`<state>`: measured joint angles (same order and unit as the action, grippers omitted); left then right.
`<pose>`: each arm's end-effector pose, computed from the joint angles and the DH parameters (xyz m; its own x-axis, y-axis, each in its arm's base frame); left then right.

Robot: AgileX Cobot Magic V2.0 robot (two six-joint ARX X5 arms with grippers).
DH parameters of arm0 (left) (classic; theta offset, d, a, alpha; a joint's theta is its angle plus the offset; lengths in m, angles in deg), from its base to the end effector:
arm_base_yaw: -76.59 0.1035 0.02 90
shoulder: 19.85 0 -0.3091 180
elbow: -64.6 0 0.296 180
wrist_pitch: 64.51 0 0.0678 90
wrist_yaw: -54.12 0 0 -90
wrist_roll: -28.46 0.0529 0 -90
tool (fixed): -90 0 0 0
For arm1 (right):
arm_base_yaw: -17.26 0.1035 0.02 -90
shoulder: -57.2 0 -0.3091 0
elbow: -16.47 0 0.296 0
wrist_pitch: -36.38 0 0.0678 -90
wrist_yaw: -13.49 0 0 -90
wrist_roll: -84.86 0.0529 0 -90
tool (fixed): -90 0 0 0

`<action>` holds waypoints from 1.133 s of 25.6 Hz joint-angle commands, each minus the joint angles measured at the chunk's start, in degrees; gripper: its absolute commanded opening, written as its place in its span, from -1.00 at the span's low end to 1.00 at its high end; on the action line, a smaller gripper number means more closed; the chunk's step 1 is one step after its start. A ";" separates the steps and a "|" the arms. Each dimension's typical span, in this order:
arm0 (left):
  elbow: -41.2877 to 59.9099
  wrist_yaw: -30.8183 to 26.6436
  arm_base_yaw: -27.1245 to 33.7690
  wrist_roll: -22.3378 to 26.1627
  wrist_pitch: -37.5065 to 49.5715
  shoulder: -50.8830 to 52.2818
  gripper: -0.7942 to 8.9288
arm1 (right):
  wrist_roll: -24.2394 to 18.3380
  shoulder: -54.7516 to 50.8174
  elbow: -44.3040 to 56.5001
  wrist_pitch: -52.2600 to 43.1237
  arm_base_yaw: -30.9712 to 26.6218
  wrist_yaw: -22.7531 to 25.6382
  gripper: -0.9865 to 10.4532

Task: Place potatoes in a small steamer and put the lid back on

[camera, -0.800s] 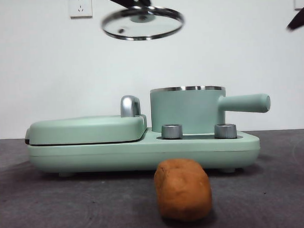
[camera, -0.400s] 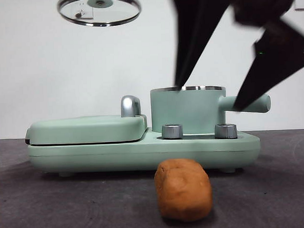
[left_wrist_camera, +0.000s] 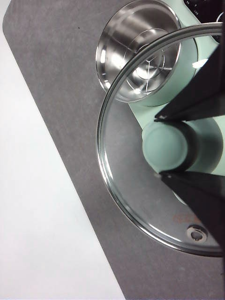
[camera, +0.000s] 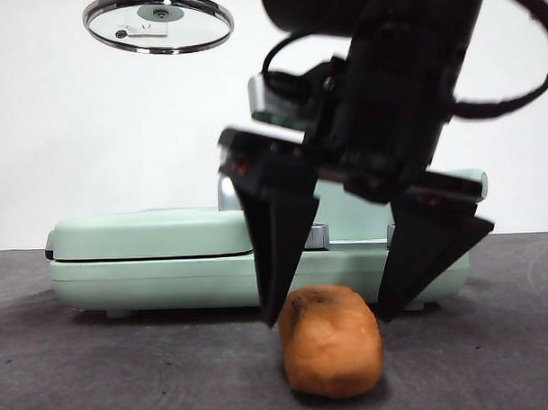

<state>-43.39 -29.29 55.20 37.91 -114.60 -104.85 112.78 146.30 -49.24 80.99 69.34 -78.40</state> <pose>0.3448 -0.1416 0.4722 0.7816 -0.4294 -0.4525 0.5209 0.8484 0.0946 0.2027 0.2630 0.1832 0.2041 0.3156 -0.9267 -0.4366 0.8766 0.2024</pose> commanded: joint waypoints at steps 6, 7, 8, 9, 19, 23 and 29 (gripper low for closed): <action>-1.90 0.31 0.44 0.17 1.31 0.35 -0.81 | 0.22 1.97 -1.18 -1.14 0.63 -1.42 -0.71; -1.90 0.31 0.46 0.33 1.01 0.35 -0.81 | 0.44 1.90 -1.31 -1.14 0.63 -2.36 -0.71; -1.90 0.31 0.72 0.42 0.66 0.35 -0.81 | 0.39 1.84 -2.19 -0.52 0.55 -3.91 -0.71; -1.90 0.31 1.11 0.42 0.63 0.35 -0.81 | 0.11 1.84 -3.85 1.20 0.20 -4.26 -0.71; -1.90 0.31 3.10 0.37 0.20 0.33 -0.81 | -14.71 4.22 -38.99 19.02 -15.15 -1.66 -0.71; -1.90 0.31 3.10 0.37 0.22 0.33 -0.81 | -18.80 10.95 -51.69 24.00 -20.63 -0.87 -0.71; -1.90 0.31 3.10 0.37 -0.55 0.33 -0.81 | -20.85 20.55 -61.51 27.41 -23.74 -1.05 -0.71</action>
<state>-43.39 -29.31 58.48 37.95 -116.43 -104.85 93.48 164.88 -108.93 108.22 45.47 -79.45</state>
